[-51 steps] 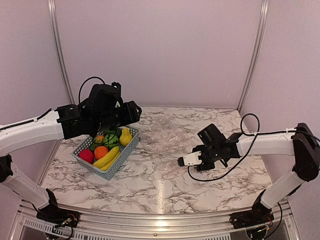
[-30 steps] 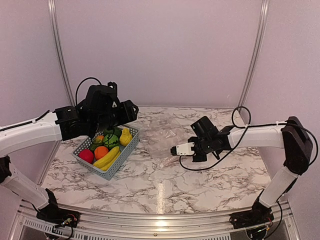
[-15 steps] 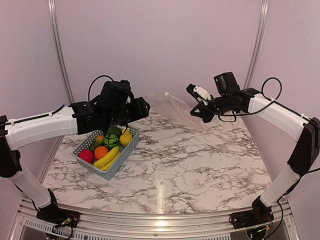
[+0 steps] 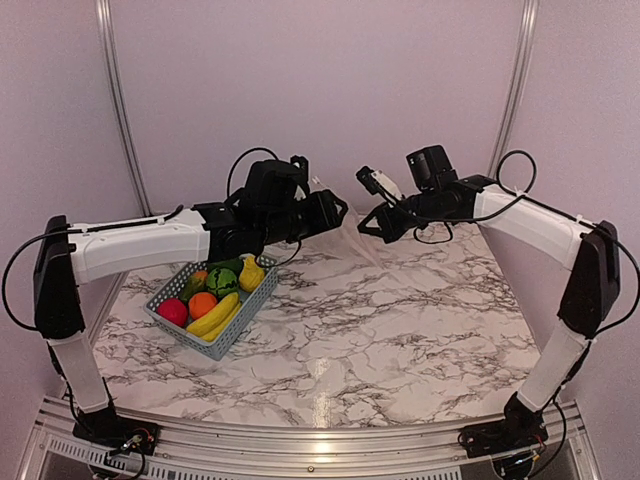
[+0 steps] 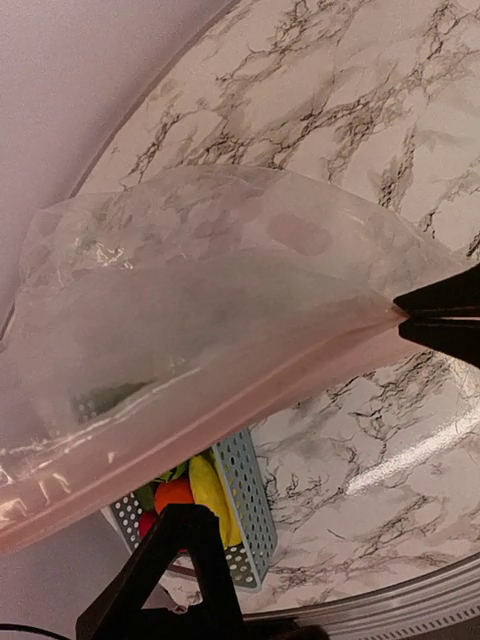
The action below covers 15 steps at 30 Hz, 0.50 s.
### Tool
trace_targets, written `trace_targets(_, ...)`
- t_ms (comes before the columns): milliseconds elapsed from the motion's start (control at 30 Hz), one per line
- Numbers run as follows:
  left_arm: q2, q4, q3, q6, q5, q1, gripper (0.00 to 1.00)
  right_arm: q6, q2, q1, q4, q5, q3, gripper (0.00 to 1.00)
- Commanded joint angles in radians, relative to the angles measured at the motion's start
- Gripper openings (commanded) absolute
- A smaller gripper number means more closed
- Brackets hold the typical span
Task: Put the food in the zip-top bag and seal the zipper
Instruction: Open the zipper food storage bag at the center of the board.
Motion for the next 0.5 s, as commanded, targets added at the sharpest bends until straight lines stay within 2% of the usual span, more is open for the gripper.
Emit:
trace_targets(0, 0.086, -0.058, 0.121, -0.049, -0.031, -0.006, 0.56, 0.024, -0.013, 0.020, 0.021, -0.041, 0.047, 0.00)
trace_targets(67, 0.115, -0.121, 0.158, -0.104, -0.068, -0.005, 0.50, 0.026, -0.023, 0.022, 0.025, -0.041, 0.038, 0.00)
trace_targets(267, 0.140, -0.143, 0.174, -0.117, -0.074, -0.005, 0.38, 0.042, -0.047, 0.022, 0.034, -0.024, 0.016, 0.00)
trace_targets(400, 0.122, -0.160, 0.158, -0.121, -0.069, -0.005, 0.35, 0.050, -0.065, 0.020, 0.045, 0.008, 0.000, 0.00)
trace_targets(467, 0.096, -0.121, 0.122, -0.102, -0.025, -0.006, 0.37, 0.049, -0.066, 0.010, 0.048, 0.020, -0.002, 0.00)
